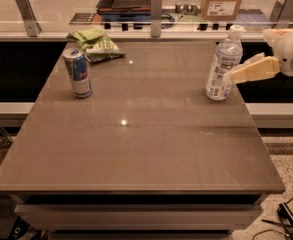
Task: Move blue plastic bottle near green jalapeno chip bag
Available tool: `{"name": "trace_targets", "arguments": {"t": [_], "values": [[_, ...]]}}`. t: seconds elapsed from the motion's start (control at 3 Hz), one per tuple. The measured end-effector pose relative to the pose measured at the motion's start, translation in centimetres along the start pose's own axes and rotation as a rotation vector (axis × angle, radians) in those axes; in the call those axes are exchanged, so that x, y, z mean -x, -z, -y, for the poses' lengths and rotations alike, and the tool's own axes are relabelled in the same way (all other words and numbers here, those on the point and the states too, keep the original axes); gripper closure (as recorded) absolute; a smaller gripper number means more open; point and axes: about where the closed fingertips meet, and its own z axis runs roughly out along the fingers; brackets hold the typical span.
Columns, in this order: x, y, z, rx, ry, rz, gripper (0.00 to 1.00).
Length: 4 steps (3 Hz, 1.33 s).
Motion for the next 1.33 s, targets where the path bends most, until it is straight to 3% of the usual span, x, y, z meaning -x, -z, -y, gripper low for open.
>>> {"name": "trace_targets", "arguments": {"t": [0.67,1.0,1.33], "values": [[-0.6,-4.5,-1.2,0.1,-0.136,0.229,0.0],[-0.5,-5.0,-1.5,0.113,-0.145,0.239,0.17],[-0.3,-5.1,-1.7,0.117,-0.143,0.24,0.42]]}}
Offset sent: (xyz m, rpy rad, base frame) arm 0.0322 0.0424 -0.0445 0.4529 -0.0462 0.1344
